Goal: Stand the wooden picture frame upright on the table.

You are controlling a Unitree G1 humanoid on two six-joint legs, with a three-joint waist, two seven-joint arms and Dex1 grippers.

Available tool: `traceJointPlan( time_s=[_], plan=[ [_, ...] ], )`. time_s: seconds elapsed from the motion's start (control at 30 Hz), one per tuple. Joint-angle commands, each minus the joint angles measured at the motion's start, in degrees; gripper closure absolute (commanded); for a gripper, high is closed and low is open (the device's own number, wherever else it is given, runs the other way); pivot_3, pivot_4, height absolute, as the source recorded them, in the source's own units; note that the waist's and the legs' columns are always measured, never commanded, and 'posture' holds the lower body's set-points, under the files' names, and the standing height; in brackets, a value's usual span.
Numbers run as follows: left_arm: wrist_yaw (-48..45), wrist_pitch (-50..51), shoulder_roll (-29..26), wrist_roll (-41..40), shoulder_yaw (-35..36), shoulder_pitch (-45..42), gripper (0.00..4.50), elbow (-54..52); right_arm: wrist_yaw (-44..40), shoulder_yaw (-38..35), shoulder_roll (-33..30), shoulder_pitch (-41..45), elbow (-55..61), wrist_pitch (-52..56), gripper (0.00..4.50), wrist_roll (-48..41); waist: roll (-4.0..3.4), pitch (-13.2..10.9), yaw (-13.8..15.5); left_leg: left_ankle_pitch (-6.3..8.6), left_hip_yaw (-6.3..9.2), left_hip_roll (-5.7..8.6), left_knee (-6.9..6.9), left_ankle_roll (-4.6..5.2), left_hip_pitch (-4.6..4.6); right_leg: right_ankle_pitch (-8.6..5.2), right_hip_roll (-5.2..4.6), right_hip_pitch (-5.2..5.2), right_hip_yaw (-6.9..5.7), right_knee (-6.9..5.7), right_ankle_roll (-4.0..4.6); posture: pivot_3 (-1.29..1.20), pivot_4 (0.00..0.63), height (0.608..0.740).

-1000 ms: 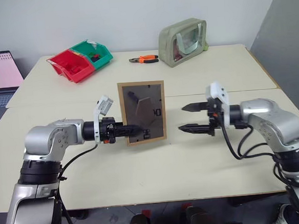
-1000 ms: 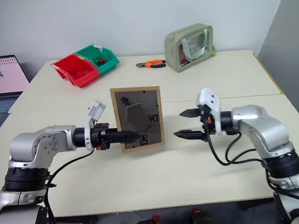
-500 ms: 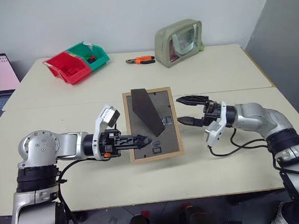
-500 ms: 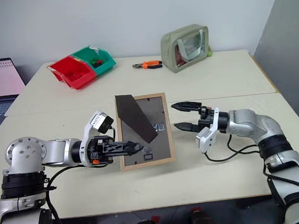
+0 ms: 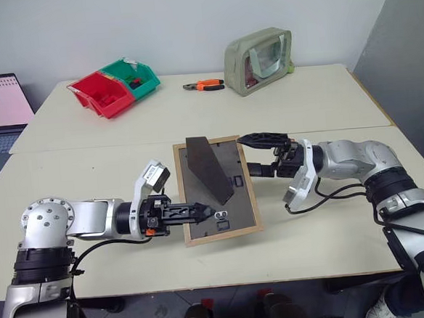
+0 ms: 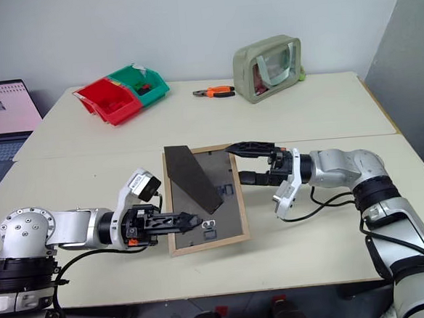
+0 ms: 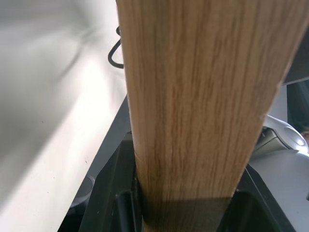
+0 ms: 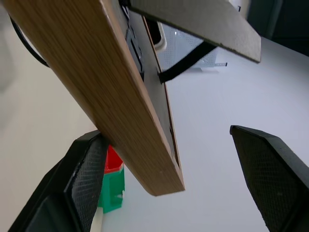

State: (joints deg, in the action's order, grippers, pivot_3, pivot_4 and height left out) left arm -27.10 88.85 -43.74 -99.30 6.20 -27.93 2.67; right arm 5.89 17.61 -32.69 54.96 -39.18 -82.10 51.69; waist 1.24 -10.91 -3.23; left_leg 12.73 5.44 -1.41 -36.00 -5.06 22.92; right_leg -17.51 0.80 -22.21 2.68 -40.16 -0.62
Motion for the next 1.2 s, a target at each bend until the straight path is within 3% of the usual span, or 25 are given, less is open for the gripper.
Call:
traceJointPlan(
  time_s=[0.03,0.3,0.47,0.53,0.7,0.87,0.93,1.07,1.2],
  plan=[
    [2.03,-3.02,-1.98,-6.65,-1.30,0.68,3.20,-2.32,1.17,0.67,0.18,1.06,2.50,-0.99,1.12,0.32,0.00,0.00,0.01,0.00,0.00,-0.01,0.00,0.00,0.00,0.00,0.00,0.00,0.00,-0.02,0.00,0.00,0.150,0.740],
    [5.18,-7.70,-4.57,-12.66,-5.06,2.35,3.20,-4.28,1.74,1.92,0.40,0.87,4.44,0.53,2.75,1.53,0.00,0.00,0.02,0.00,0.01,0.08,-0.03,0.01,-0.02,0.00,0.01,0.00,0.00,-0.06,0.00,0.00,0.150,0.740],
    [5.09,-9.43,-5.60,-13.70,-5.79,3.87,3.20,-6.11,1.41,1.97,0.48,0.77,4.13,0.85,2.96,-0.38,0.01,0.00,0.01,0.00,0.01,0.12,-0.04,0.01,-0.02,0.00,0.02,-0.01,-0.01,-0.09,0.01,0.00,0.150,0.740],
    [4.68,-9.83,-6.06,-13.70,-5.67,4.44,2.51,-6.51,1.43,2.05,0.37,0.57,3.71,0.65,2.96,-0.93,0.01,0.00,0.01,0.00,0.01,0.13,-0.04,0.02,-0.02,0.00,0.02,0.00,-0.01,-0.10,0.01,0.00,0.150,0.740],
    [5.94,-13.44,-7.99,-13.61,-2.64,3.87,1.46,-3.69,0.10,2.83,-0.85,-0.27,3.33,-0.08,3.20,-4.68,0.01,0.00,0.02,0.01,0.01,0.14,-0.06,0.03,-0.02,0.00,0.02,0.00,-0.01,-0.13,0.01,0.00,0.150,0.740],
    [8.70,-18.70,-12.09,-13.66,5.95,5.46,0.39,-2.15,-4.21,4.51,-1.57,-1.58,-2.15,2.18,3.20,-13.10,0.01,0.01,0.00,0.09,0.02,0.19,-0.07,0.17,-0.04,-0.01,0.02,0.00,-0.01,-0.15,0.01,0.00,0.150,0.740],
    [8.07,-20.57,-14.45,-8.81,12.74,9.72,0.00,-5.34,-7.22,5.52,-1.08,-2.39,-5.45,3.85,3.20,-18.81,0.04,0.02,-0.34,0.10,0.00,0.14,-0.07,0.20,-0.04,-0.01,0.02,-0.01,0.01,-0.15,0.02,0.00,0.150,0.740],
    [5.27,-28.07,-17.78,13.11,20.02,19.58,0.00,-17.96,-20.22,7.47,2.44,-3.12,-10.84,10.84,3.20,-34.97,0.03,0.01,-0.54,0.12,-0.06,-0.05,-0.03,0.23,-0.07,-0.04,0.01,-0.02,0.05,-0.16,0.09,0.00,0.150,0.740],
    [5.92,-39.88,-14.51,32.47,22.36,28.86,0.00,-31.32,-47.99,4.74,11.73,-3.97,-9.74,32.12,3.20,-57.39,0.03,0.01,-0.77,0.12,-0.09,-0.22,-0.02,0.22,-0.16,-0.02,0.01,0.08,0.12,-0.17,0.12,0.00,0.150,0.740]
  ],
)
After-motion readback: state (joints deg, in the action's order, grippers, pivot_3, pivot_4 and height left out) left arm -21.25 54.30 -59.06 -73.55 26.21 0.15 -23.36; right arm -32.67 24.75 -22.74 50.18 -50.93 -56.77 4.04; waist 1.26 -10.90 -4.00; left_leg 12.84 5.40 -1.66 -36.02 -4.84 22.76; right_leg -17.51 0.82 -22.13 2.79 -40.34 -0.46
